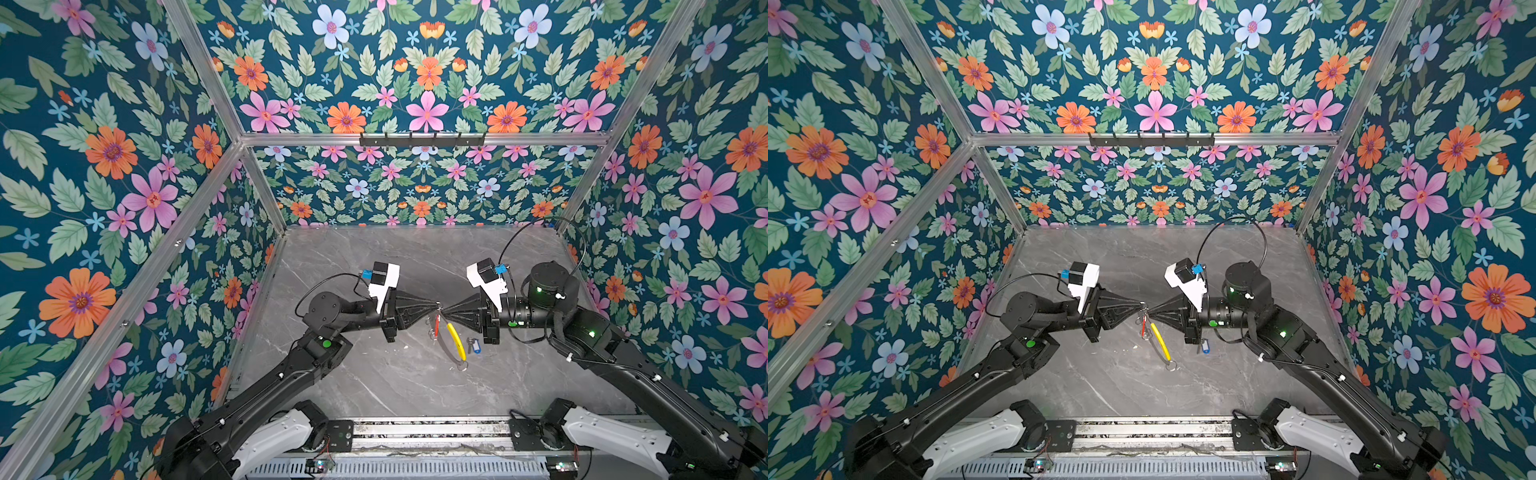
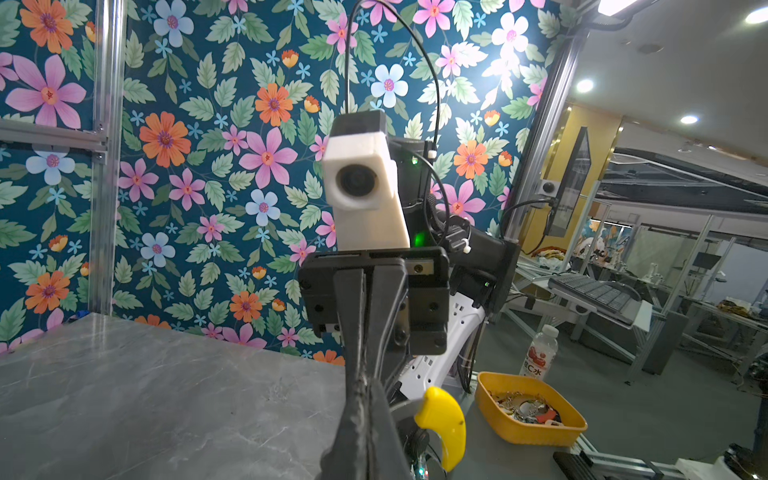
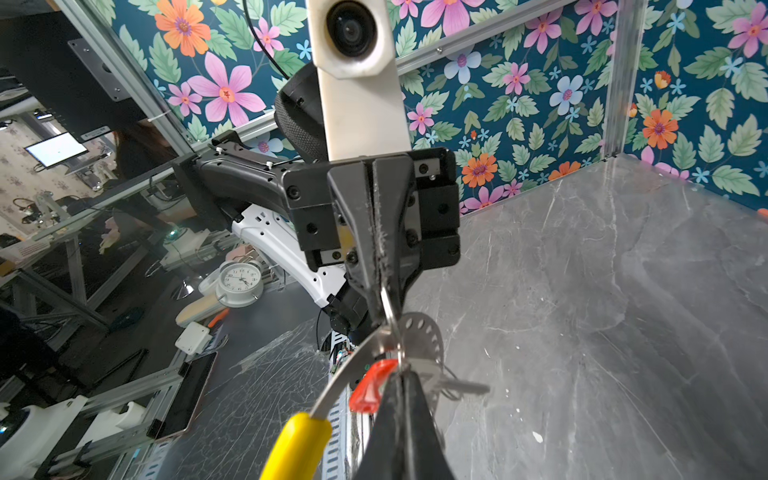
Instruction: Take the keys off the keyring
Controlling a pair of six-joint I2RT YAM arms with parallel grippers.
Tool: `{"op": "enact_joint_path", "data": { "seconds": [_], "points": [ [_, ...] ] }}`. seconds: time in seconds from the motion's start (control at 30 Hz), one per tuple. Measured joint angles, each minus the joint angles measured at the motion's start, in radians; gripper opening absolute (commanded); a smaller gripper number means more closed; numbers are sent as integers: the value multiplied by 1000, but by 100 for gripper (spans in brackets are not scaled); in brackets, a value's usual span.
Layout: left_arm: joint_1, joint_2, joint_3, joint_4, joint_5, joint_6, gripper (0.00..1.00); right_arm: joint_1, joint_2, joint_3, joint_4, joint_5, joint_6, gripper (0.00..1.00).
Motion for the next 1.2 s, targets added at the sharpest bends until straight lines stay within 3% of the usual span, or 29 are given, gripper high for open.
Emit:
{"op": "enact_joint_path", "data": {
  "seconds": [0.53,0.57,0.7,0.8,1.0,1.2],
  "points": [
    [0,118,-64,414,23,-205,0,14,17,-19,25,-11,47,0],
    [1,117,-65,420,26,-210,0,14,14,-16,24,-9,47,2],
    [3,101,-65,419,26,-209,0,14,-15,-5,5,10,45,31],
    [4,83,-65,399,26,-201,0,14,-57,-3,-25,32,39,43],
    [5,70,-65,359,25,-176,0,14,-118,4,-28,85,38,48],
    [5,79,-65,362,25,-173,0,14,-87,-12,115,85,101,48]
  ]
}}
